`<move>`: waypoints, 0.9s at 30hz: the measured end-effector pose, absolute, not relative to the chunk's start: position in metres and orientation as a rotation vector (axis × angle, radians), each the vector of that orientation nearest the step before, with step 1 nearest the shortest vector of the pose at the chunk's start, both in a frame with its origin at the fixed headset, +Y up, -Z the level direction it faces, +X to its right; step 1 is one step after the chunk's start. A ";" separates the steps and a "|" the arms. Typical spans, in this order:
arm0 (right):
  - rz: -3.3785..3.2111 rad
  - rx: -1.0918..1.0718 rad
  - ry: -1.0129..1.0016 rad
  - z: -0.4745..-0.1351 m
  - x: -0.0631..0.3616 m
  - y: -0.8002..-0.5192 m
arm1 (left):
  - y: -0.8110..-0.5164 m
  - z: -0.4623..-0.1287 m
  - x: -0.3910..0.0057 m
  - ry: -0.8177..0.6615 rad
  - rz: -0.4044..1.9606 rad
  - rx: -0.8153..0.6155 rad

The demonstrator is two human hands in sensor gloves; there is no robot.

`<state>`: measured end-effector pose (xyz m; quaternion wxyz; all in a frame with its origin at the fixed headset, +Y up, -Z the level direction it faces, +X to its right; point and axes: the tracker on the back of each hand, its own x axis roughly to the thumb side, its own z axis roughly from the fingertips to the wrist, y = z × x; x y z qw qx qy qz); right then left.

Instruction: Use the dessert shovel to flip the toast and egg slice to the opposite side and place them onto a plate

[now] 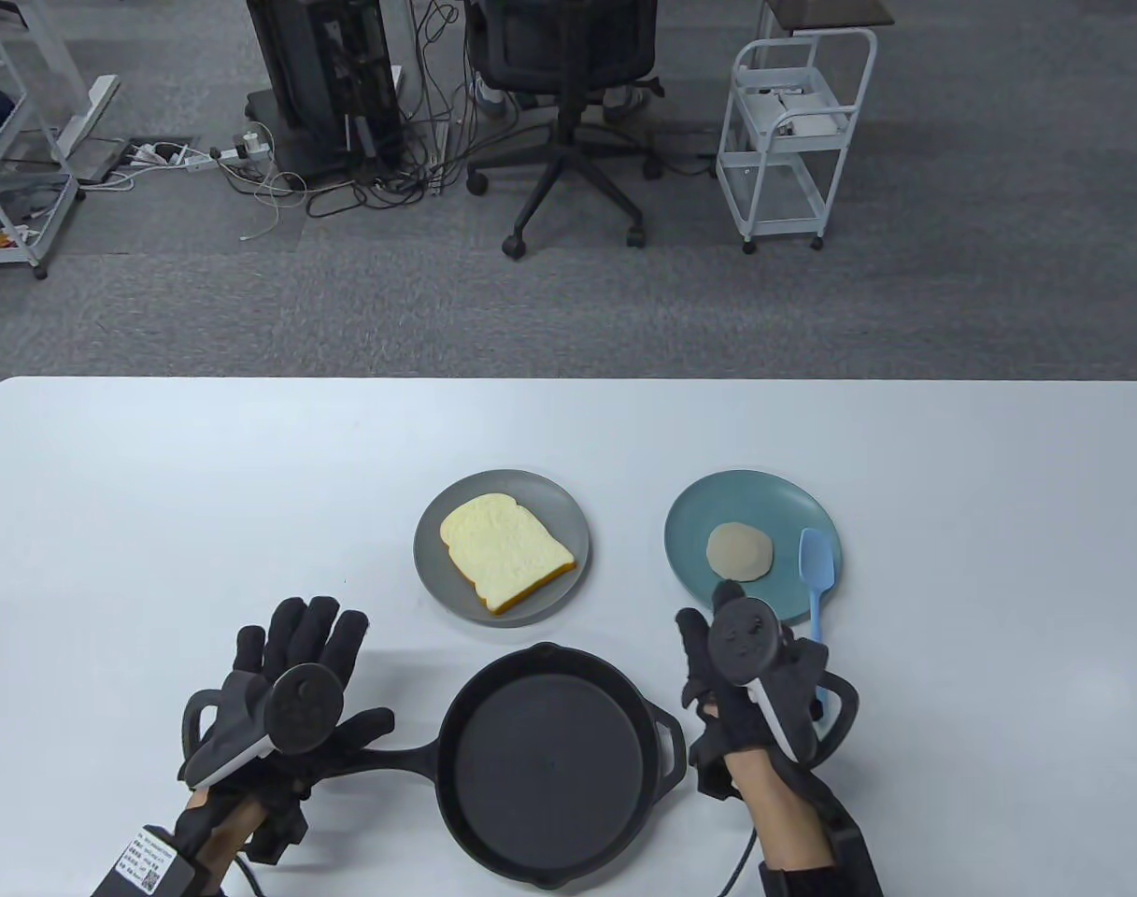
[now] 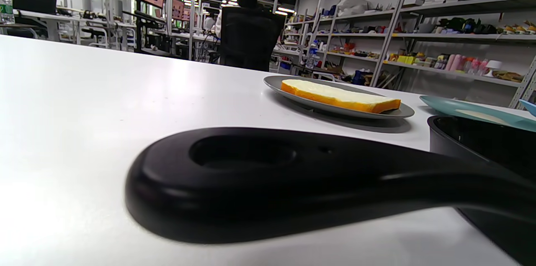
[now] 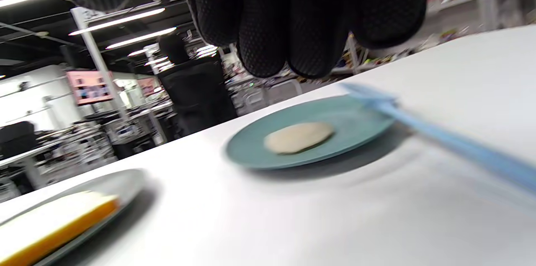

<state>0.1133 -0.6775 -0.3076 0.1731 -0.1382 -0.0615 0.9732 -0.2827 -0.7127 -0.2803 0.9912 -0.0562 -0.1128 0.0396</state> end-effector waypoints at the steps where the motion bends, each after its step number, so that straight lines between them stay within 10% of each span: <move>1: 2.758 -0.375 -0.159 -0.310 0.107 -0.676 | -0.713 -0.280 -0.283 -0.226 0.079 -0.112; 15: 2.692 -0.584 0.558 -0.406 0.007 -0.726 | -0.713 -0.279 -0.281 -0.240 0.074 -0.117; 27: 2.526 -0.914 0.612 -0.432 0.007 -0.752 | -0.714 -0.280 -0.282 -0.234 0.073 -0.135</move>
